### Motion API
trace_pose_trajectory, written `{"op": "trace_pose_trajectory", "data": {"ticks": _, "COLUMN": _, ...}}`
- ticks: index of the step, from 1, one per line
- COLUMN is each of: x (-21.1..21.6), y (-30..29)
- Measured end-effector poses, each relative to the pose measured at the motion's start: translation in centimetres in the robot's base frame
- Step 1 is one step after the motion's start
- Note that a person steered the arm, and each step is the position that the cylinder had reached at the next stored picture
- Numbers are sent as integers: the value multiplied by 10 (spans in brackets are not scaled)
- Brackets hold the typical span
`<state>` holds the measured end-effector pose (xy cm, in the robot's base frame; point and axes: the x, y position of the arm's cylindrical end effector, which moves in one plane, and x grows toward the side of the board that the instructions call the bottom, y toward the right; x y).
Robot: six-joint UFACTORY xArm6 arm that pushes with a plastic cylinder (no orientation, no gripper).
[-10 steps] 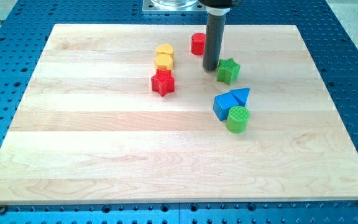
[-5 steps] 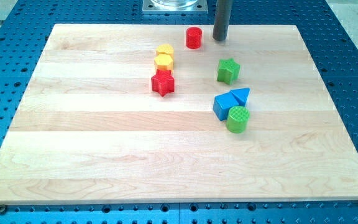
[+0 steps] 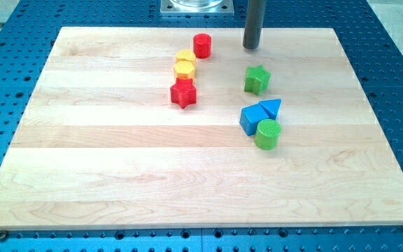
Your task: Push the red circle into the heart to form a vertical line
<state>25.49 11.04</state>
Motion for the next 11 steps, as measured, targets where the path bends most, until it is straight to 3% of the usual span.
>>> {"op": "trace_pose_trajectory", "data": {"ticks": 4, "x": 27, "y": -75}}
{"op": "trace_pose_trajectory", "data": {"ticks": 11, "x": 11, "y": -95}}
